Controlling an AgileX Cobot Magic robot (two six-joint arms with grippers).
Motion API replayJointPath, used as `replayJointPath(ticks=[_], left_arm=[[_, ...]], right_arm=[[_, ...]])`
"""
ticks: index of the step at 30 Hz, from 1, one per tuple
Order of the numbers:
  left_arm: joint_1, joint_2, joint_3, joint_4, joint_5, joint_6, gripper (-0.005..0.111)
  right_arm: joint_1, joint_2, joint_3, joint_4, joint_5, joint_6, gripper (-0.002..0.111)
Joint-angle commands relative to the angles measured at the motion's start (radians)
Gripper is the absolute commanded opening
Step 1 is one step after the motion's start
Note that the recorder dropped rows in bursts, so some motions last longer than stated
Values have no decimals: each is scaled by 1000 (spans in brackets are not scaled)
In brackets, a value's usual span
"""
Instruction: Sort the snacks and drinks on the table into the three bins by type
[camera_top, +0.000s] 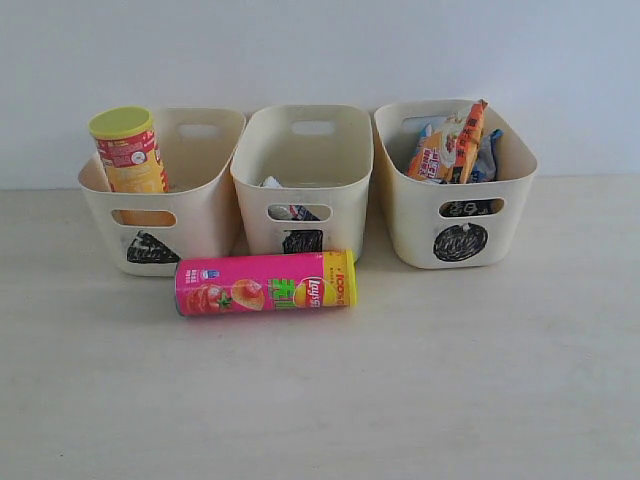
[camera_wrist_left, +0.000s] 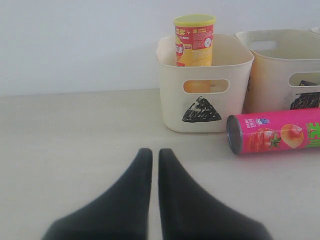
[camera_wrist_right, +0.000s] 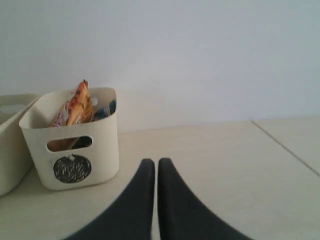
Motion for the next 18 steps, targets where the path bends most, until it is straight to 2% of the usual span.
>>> replayJointPath(ticks=[1, 9, 13, 18], left_arm=[[-3, -3, 4, -3, -5, 3, 4], [-3, -3, 4, -3, -5, 3, 4], [-3, -3, 4, -3, -5, 3, 4], [-3, -3, 4, -3, -5, 3, 4]], right_arm=[[-3, -8, 68, -1, -15, 49, 0], [-3, -8, 68, -1, 16, -47, 0], [-3, -8, 68, 3, 105, -59, 0], [-3, -8, 68, 96, 222, -60, 0]])
